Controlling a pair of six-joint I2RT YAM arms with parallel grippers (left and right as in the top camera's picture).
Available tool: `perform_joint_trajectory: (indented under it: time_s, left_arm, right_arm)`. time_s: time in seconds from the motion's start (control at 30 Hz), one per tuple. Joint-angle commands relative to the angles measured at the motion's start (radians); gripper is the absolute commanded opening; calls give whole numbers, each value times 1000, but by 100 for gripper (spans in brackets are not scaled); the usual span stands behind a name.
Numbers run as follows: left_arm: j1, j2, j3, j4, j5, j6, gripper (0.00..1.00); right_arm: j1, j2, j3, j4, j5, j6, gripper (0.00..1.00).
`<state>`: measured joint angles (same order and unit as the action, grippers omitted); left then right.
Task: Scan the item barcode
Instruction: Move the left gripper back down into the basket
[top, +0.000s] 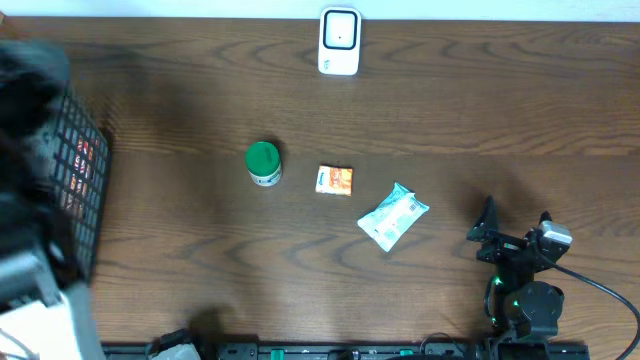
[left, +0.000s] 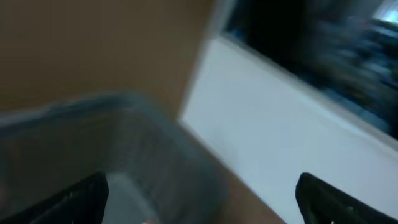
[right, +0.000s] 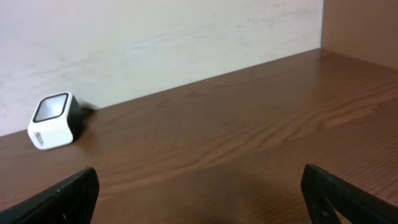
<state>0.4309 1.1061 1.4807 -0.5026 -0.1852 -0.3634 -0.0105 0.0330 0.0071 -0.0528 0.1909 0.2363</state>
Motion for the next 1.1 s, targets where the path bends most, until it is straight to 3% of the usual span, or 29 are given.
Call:
perform_joint_trajectory:
  time_s: [0.0, 0.07, 0.2, 0.4, 0.47, 0.6, 0.77, 1.07]
  left_arm:
    - [242, 118, -20, -18, 312, -174, 96]
    - [360, 225, -20, -17, 384, -172, 96]
    - [429, 339, -20, -5, 384, -77, 96]
    - [411, 488, -20, -27, 384, 405, 100]
    - [402, 534, -21, -57, 384, 497, 100]
    - [390, 623, -21, -71, 403, 595, 98]
    - [378, 711, -21, -97, 542, 727, 98]
    - [301, 807, -22, -118, 534, 939, 98]
  right_arm:
    - [6, 0, -2, -3, 2, -10, 99]
    - [6, 0, -2, -3, 2, -10, 99]
    - [6, 0, -2, -3, 2, -10, 99]
    - [6, 0, -2, -3, 2, -10, 99]
    - [6, 0, -2, -3, 2, -10, 99]
    - [6, 0, -2, -3, 2, -10, 99]
    - [6, 0, -2, -3, 2, -10, 99]
    - [6, 0, -2, -3, 2, -10, 99]
